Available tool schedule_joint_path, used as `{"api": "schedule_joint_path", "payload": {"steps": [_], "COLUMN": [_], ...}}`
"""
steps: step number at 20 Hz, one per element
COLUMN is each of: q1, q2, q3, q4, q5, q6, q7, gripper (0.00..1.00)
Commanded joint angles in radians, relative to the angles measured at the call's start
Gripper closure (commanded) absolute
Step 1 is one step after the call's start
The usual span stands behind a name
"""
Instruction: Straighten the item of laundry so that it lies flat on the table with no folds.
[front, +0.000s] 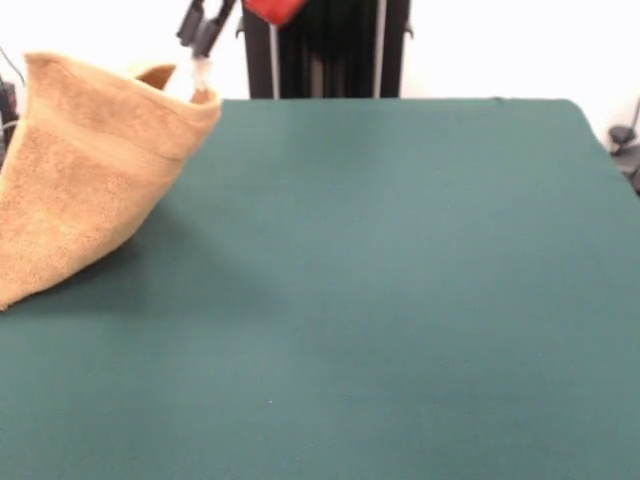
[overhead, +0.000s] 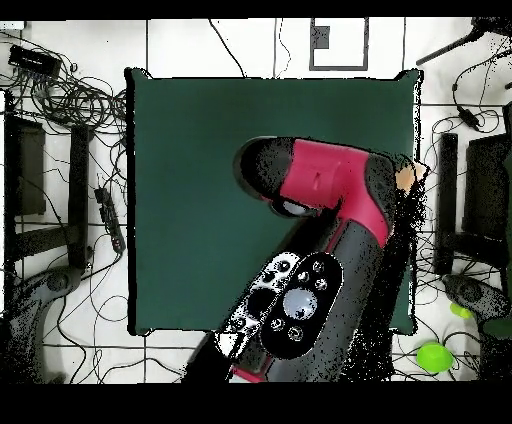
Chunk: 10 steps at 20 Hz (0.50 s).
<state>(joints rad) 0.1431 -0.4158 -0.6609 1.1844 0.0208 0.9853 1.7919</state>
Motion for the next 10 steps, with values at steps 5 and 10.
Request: {"api": "schedule_joint_path", "payload": {"steps": [5,10], "q1": [0.101,0.112], "q2": [0.195,0.248], "q3": [0.077,0.093], "q4": [-0.093,-0.183], "q5": [0.069,0.088], "q6": [0.149,0.201], "q7": [0.416,0.437], "gripper": [1.00,1.00]}}
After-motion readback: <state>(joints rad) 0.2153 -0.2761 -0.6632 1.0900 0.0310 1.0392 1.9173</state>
